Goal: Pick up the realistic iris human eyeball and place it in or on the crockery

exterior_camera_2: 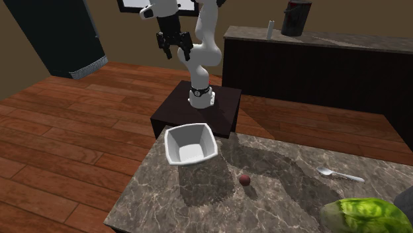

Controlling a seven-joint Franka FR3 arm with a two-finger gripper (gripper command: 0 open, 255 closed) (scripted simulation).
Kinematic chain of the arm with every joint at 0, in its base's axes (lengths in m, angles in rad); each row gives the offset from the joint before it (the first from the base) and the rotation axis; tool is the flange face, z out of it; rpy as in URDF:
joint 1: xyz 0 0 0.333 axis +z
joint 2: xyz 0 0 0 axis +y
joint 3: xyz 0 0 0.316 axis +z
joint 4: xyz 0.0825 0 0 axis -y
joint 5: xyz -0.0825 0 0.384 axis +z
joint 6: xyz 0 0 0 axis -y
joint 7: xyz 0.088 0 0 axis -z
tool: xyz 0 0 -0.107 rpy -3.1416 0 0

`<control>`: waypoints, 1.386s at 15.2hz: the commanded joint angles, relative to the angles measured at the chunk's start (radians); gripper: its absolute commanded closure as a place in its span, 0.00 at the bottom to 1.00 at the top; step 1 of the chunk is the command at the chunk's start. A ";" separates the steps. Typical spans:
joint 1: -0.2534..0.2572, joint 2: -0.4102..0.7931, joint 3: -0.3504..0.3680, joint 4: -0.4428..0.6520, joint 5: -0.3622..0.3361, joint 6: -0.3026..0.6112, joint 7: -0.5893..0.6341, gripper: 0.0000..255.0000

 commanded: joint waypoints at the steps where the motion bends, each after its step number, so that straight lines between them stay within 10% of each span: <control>1: 0.000 0.000 0.000 0.000 0.000 0.000 0.000 0.00; 21: 0.117 0.425 0.305 -0.161 0.186 0.640 0.234 0.00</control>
